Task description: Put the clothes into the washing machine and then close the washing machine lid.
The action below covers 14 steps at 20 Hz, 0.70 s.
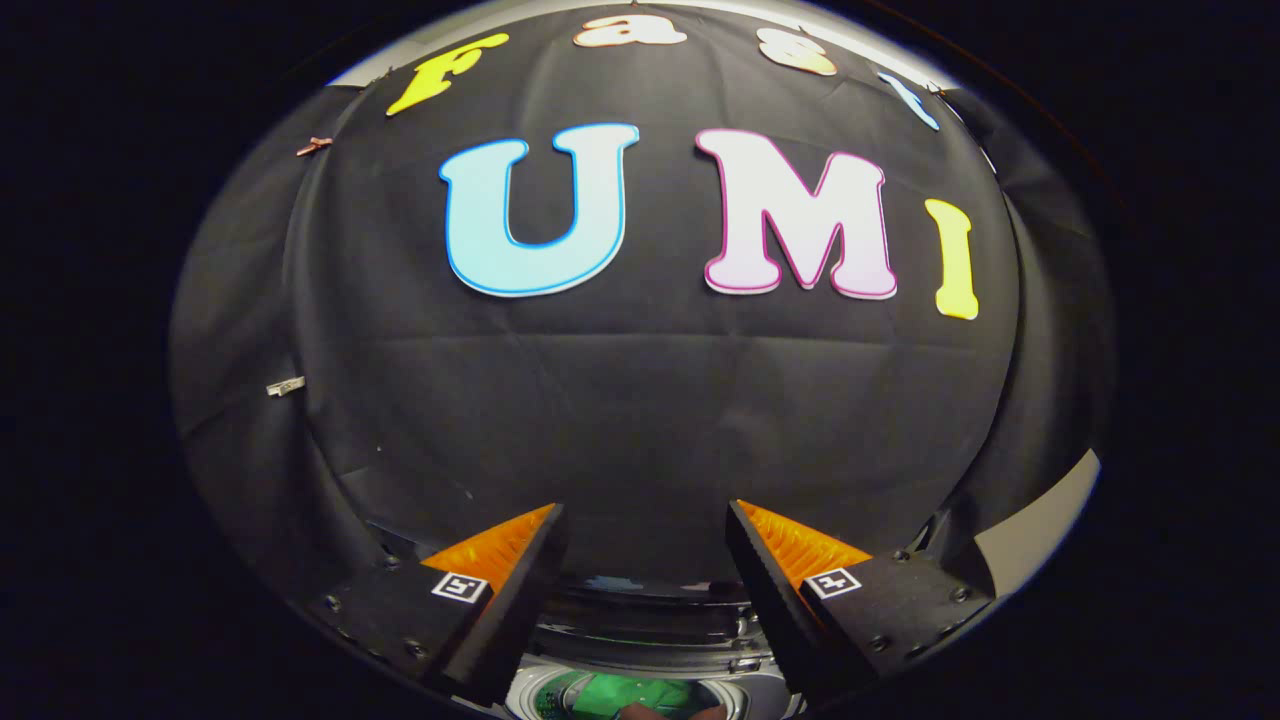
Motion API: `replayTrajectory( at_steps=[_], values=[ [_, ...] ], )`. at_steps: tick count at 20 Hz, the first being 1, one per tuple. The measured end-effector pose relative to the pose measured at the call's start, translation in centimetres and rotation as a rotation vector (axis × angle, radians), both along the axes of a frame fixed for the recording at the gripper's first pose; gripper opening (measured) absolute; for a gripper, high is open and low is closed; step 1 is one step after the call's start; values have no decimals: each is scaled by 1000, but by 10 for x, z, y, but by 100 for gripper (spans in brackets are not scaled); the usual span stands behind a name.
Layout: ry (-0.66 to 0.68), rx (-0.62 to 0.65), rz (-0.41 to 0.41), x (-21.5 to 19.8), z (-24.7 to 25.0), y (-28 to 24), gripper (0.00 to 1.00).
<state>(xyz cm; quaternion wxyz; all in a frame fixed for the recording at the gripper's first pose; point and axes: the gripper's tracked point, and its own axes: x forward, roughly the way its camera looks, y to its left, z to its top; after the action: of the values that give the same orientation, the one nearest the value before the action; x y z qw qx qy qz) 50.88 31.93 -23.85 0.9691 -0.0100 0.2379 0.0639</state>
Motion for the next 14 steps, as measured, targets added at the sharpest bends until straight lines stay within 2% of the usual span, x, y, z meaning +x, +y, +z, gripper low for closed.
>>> replayTrajectory(
  at_steps=[2,7,14],
  values=[
    [-13,11,-22,0,-4,-1,99],
    [2,-10,2,-7,-7,-3,100],
    [11,-4,20,-41,-1,-5,100]
  ],
)
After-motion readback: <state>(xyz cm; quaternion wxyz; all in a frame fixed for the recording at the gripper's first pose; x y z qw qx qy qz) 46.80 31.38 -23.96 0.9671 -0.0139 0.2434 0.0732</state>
